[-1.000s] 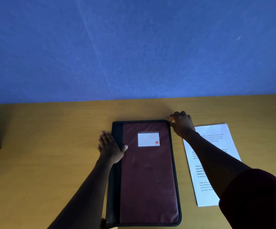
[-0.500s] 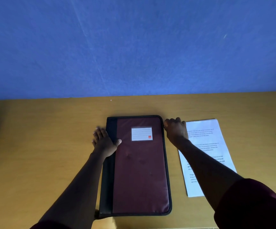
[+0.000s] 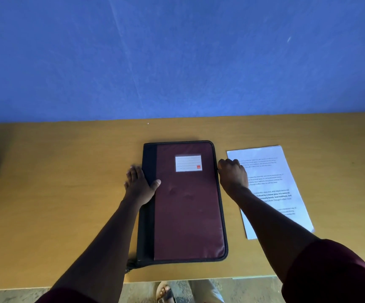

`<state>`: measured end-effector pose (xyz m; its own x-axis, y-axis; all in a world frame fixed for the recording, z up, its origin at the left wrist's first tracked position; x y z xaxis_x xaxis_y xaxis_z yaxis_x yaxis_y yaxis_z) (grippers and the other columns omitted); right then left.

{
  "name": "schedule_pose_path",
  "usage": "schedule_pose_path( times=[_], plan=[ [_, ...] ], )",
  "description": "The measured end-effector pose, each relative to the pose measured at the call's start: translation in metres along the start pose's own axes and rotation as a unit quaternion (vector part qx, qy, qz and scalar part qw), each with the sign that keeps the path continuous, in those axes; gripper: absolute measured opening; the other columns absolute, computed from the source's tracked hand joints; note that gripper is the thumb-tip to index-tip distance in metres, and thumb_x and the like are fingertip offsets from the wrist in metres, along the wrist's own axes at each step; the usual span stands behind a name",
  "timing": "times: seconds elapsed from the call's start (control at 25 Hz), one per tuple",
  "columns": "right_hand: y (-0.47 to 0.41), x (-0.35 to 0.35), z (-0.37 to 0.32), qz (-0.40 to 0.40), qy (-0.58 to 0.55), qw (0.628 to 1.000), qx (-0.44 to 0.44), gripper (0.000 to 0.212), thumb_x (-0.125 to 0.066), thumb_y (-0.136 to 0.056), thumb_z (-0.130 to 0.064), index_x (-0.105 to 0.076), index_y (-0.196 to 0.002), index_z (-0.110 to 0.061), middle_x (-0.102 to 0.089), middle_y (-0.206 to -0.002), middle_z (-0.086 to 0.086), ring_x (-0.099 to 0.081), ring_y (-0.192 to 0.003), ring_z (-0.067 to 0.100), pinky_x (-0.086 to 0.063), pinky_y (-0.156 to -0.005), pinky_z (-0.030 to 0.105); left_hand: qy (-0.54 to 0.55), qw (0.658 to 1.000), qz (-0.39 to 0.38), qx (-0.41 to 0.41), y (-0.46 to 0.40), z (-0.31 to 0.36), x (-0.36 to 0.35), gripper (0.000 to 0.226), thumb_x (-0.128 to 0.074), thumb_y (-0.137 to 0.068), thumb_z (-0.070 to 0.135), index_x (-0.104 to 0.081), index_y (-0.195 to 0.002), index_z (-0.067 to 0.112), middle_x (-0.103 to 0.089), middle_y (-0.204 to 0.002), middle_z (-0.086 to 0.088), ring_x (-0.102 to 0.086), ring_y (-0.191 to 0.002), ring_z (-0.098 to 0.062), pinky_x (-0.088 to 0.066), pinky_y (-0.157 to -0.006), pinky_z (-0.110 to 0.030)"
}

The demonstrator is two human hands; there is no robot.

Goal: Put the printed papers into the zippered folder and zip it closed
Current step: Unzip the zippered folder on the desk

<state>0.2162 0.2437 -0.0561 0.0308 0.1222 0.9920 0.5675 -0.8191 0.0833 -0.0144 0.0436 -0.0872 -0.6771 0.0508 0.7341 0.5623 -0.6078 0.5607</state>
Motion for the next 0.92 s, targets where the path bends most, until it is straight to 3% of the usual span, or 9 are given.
schedule_pose_path(
  times=[0.92],
  plan=[
    [0.104, -0.001, -0.002, -0.020, -0.035, 0.998, -0.045, 0.019, -0.050, -0.086, 0.000, -0.060, -0.099, -0.011, -0.064, -0.097, 0.009, -0.059, -0.094, 0.031, -0.041, -0.061, 0.032, -0.039, 0.998, -0.012, -0.040, 0.082, -0.051, -0.042, 0.099, -0.047, -0.095, 0.060, 0.012, -0.156, 0.007, 0.019, -0.164, -0.011, 0.015, -0.152, -0.029, -0.008, -0.123, -0.050]
  ],
)
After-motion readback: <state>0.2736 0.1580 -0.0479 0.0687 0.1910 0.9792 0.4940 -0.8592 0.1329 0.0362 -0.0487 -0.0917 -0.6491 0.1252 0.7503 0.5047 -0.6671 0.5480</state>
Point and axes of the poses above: each hand's wrist, its own y-axis away from the middle knuckle, its own x-axis out of the back of the hand, z = x × y, the point moved 5 cm from there along -y, towards the middle knuckle
